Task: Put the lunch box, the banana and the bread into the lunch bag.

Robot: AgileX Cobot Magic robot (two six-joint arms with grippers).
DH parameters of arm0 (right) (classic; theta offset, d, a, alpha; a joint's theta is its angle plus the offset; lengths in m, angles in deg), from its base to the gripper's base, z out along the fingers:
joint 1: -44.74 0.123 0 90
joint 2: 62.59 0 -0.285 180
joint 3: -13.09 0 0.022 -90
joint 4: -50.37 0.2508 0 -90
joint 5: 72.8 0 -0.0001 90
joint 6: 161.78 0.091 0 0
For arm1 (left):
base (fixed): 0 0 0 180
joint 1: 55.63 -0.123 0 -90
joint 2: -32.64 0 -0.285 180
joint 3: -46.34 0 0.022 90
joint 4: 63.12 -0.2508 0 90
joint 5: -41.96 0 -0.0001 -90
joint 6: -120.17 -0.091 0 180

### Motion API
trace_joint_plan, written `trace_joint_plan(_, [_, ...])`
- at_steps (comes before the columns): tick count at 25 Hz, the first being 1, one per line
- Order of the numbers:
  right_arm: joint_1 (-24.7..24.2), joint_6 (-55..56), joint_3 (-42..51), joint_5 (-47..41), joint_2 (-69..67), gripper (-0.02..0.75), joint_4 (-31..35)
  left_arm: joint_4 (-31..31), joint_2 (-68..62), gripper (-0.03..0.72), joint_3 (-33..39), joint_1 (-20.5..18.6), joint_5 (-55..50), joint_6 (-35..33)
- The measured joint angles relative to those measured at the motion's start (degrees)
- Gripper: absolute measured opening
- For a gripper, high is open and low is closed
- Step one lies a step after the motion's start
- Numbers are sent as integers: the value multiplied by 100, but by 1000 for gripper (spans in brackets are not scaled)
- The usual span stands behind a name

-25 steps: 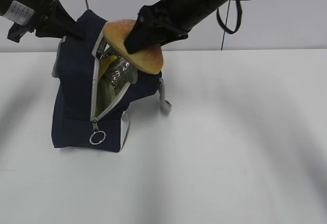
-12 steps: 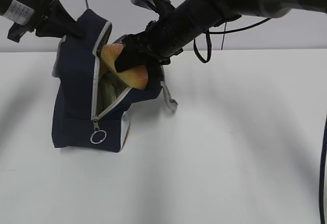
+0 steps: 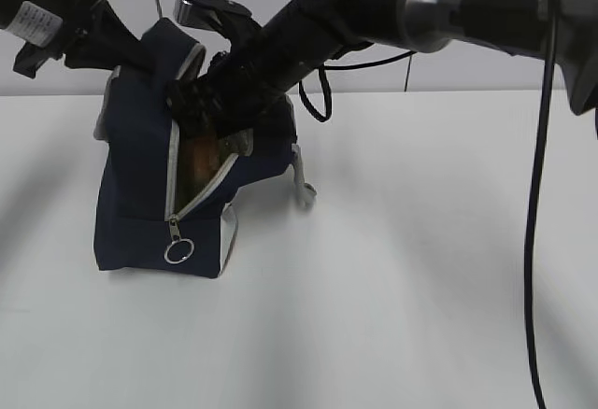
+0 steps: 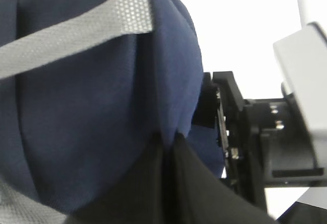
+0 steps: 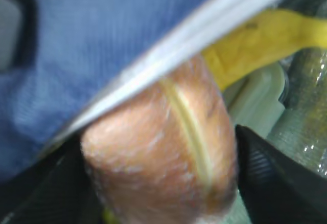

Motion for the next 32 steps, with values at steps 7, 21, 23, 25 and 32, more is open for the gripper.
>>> trace_joint_plan(7, [-45, 219, -500, -565, -6, 664, -910, 5, 0, -3, 0, 0, -6, 0])
trace_joint_plan(21, [-580, 1454, -1201, -1796, 334, 593, -1898, 14, 0, -3, 0, 0, -11, 0])
trace_joint_plan(23, [-817, 1708, -1201, -1899, 349, 593, -1877, 14, 0, -3, 0, 0, -13, 0])
trace_joint_plan(25, [-1081, 1815, -1201, -1926, 349, 587, -1694, 14, 0, -3, 0, 0, -13, 0])
trace_joint_plan(32, [-1478, 1868, -879, -1926, 363, 506, -1250, 17, 0, -3, 0, 0, -13, 0])
